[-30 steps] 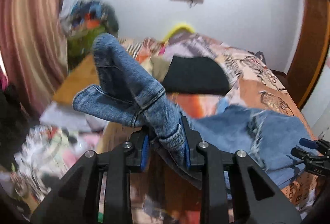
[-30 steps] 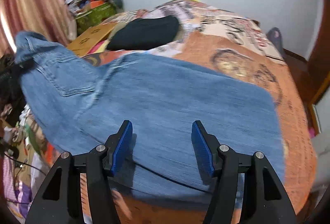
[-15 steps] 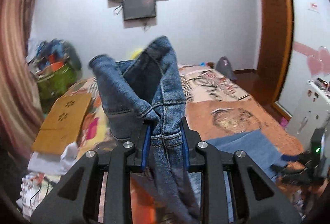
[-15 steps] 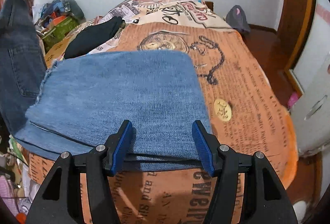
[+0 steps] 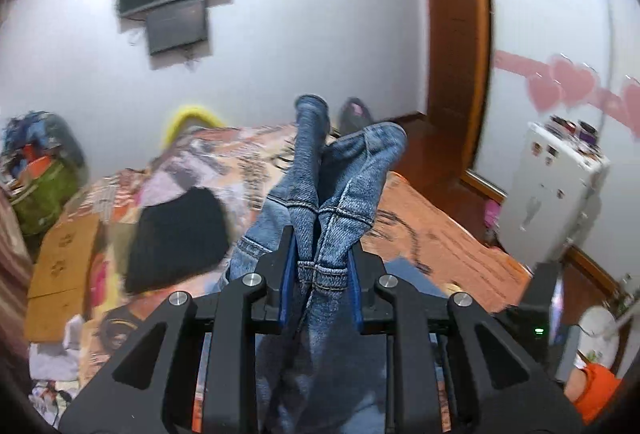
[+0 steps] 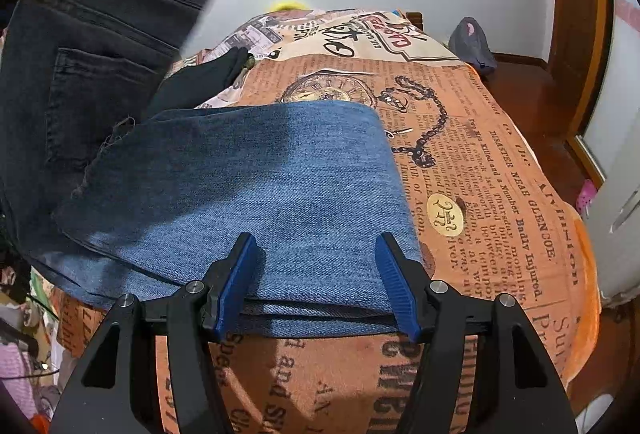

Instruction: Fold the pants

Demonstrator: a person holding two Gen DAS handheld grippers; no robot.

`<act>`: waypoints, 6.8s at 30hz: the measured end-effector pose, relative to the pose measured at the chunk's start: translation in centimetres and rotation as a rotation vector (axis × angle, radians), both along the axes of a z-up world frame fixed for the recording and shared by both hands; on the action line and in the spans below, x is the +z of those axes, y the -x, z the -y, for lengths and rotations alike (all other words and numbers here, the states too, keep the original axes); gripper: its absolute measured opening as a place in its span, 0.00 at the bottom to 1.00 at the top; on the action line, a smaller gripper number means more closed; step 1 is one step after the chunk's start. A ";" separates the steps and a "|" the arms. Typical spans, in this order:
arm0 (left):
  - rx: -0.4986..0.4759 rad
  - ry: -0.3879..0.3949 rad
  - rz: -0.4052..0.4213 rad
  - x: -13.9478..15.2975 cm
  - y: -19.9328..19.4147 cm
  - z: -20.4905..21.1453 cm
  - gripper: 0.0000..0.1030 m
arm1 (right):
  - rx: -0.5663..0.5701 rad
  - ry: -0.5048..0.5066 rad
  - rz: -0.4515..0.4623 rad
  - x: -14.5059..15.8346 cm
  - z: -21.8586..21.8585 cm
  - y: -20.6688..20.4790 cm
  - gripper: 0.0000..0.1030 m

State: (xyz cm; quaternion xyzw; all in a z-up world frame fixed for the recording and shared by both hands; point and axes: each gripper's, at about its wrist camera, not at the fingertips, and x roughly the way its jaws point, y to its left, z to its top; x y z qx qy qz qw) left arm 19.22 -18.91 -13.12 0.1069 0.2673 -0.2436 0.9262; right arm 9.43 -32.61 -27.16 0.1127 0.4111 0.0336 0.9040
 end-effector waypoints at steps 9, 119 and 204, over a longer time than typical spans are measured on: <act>-0.140 -0.102 -0.124 -5.5 1.4 5.9 0.21 | -0.012 -0.028 0.015 0.5 0.8 0.4 0.55; 0.091 -0.134 -0.309 -10.9 -13.4 -7.6 0.80 | 0.167 0.064 -0.031 4.3 -1.2 -10.2 0.63; -0.055 0.074 -0.312 -5.5 -11.9 -9.6 0.68 | 0.271 -0.126 0.057 9.2 -5.2 -12.6 0.45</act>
